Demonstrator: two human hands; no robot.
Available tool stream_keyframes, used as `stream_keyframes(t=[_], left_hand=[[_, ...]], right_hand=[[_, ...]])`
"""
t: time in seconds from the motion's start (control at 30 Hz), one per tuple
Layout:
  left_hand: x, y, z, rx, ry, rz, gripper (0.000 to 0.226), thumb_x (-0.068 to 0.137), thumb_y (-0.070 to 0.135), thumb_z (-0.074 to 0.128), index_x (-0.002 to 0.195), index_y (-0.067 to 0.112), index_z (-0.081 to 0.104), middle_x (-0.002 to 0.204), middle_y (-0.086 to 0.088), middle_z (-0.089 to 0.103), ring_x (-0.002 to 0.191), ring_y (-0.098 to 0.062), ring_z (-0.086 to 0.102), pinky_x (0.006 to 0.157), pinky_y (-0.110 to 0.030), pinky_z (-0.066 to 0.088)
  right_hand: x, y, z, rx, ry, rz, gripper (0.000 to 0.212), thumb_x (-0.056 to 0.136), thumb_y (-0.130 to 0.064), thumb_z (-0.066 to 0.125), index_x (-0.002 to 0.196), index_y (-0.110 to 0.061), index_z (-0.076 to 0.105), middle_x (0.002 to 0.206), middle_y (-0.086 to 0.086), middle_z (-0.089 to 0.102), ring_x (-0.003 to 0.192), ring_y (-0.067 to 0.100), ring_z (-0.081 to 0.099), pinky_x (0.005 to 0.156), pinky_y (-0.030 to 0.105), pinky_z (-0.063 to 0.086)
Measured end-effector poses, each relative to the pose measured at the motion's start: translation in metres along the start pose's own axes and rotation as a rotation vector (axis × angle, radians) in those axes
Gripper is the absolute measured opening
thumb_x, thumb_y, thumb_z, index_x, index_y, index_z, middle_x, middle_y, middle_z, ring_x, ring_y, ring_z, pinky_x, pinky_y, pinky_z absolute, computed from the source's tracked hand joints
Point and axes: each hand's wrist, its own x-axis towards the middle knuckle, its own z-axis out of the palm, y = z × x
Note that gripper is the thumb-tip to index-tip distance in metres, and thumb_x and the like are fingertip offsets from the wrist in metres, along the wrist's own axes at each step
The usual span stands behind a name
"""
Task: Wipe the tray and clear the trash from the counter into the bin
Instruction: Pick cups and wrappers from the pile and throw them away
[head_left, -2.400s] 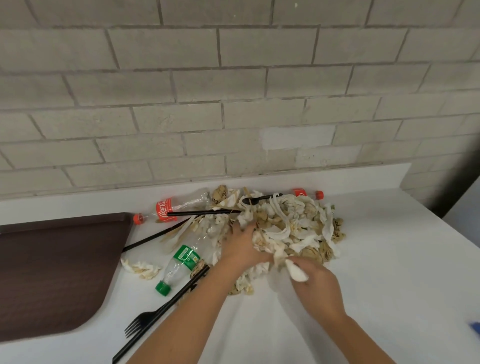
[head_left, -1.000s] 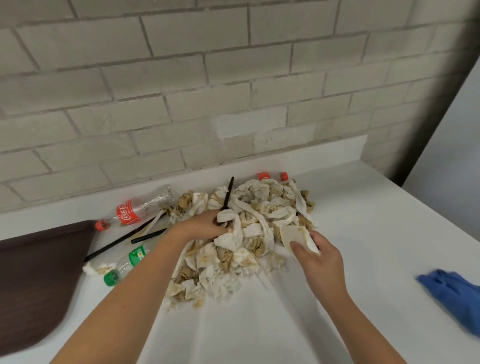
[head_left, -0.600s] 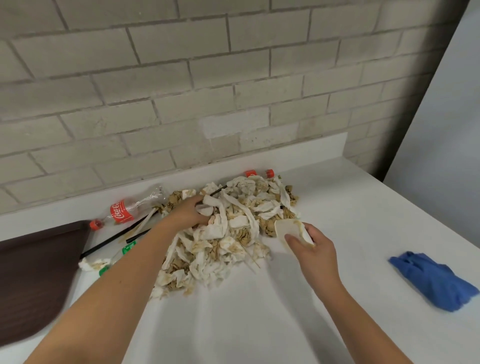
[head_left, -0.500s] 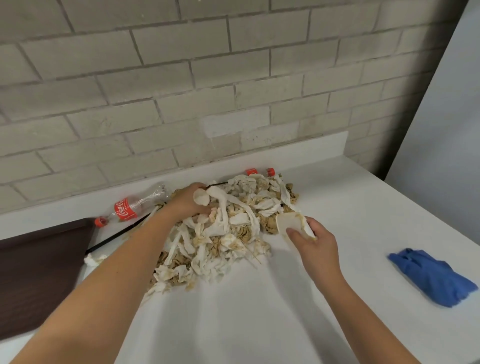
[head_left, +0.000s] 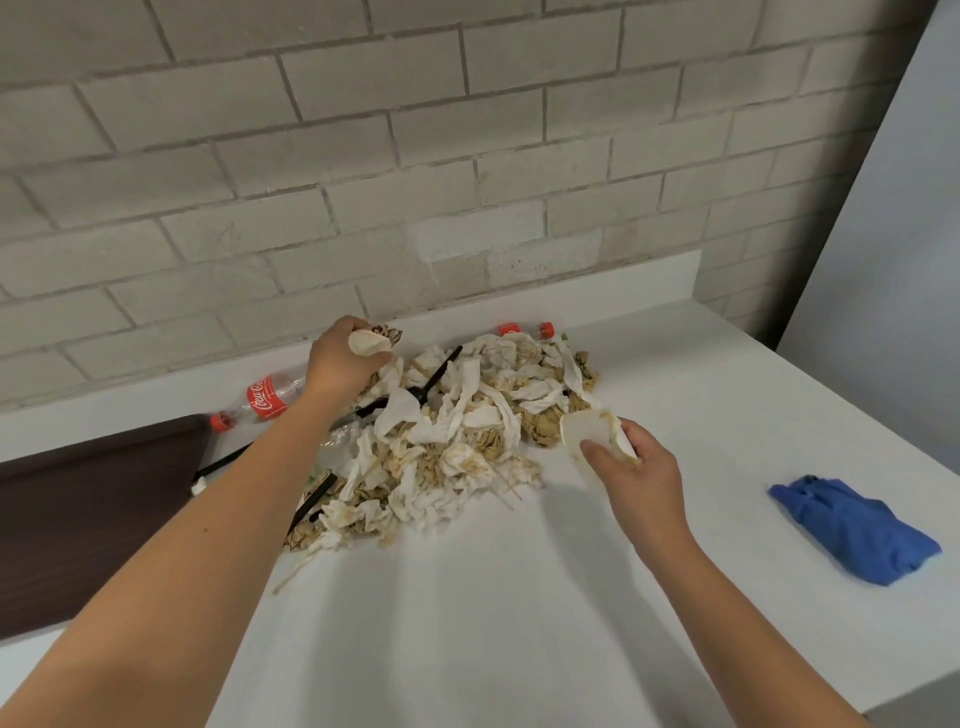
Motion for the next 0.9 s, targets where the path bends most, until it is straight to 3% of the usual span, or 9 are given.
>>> stream_keyframes(t=[0.07,0.2,0.33,0.4,0.57,0.73,0.9], left_hand=[[-0.011,0.012,-0.003,-0.088,0.027,0.045,0.035,0.078,0.019,0.073,0.107,0.016,0.054,0.102,-0.003,0.06,0.091,-0.022,0.058,0.061,-0.022,0.047],[-0.064,0.061,0.008,-0.233,0.128,0.185,0.038,0.081,0.018,0.07,0.113,0.02,0.05,0.099,0.009,0.054,0.083,-0.005,0.052,0.06,0.0,0.037],[-0.154,0.11,0.06,-0.45,-0.022,0.218,0.041,0.078,0.015,0.073,0.108,0.027,0.049,0.1,0.017,0.055,0.088,0.004,0.056,0.072,-0.01,0.048],[-0.206,0.132,0.097,-0.523,-0.131,0.224,0.043,0.076,0.01,0.075,0.11,0.024,0.052,0.103,0.015,0.058,0.094,0.003,0.058,0.082,-0.014,0.047],[-0.333,0.18,0.17,-0.64,-0.353,0.133,0.05,0.075,0.003,0.074,0.106,0.036,0.053,0.096,0.039,0.059,0.092,0.015,0.058,0.076,0.0,0.041],[-0.426,0.19,0.23,-0.64,-0.465,0.006,0.052,0.077,0.008,0.073,0.105,0.045,0.052,0.099,0.031,0.062,0.091,0.007,0.062,0.074,-0.004,0.044],[-0.468,0.153,0.315,-0.511,-0.5,-0.157,0.05,0.075,0.008,0.076,0.108,0.037,0.052,0.103,0.023,0.064,0.098,0.009,0.058,0.082,-0.003,0.042]], right_hand=[[0.0,-0.002,-0.005,0.012,0.007,-0.008,0.02,0.085,-0.015,0.067,0.104,-0.022,0.067,0.089,-0.013,0.069,0.078,-0.005,0.063,0.073,0.02,0.045],[-0.004,-0.007,-0.03,0.022,0.067,-0.039,0.028,0.085,-0.013,0.067,0.105,-0.031,0.058,0.094,-0.023,0.06,0.082,-0.015,0.057,0.072,0.015,0.044],[-0.015,-0.001,-0.074,0.058,0.18,0.006,0.043,0.083,-0.012,0.068,0.117,-0.033,0.053,0.103,-0.026,0.05,0.096,-0.007,0.049,0.08,0.019,0.045],[-0.024,0.003,-0.104,0.074,0.226,0.036,0.044,0.083,-0.01,0.067,0.118,-0.032,0.053,0.1,-0.024,0.05,0.093,-0.004,0.05,0.075,0.018,0.046],[-0.066,0.024,-0.197,0.0,0.311,0.027,0.042,0.082,-0.011,0.069,0.115,-0.033,0.056,0.101,-0.021,0.058,0.09,-0.005,0.058,0.076,0.02,0.05],[-0.112,0.067,-0.286,0.008,0.396,0.109,0.044,0.082,-0.006,0.07,0.113,-0.034,0.057,0.1,-0.016,0.062,0.091,0.003,0.063,0.076,0.024,0.054],[-0.123,0.134,-0.335,-0.056,0.411,0.218,0.043,0.083,0.003,0.064,0.114,-0.024,0.053,0.099,-0.014,0.06,0.082,-0.007,0.061,0.071,0.008,0.048]])
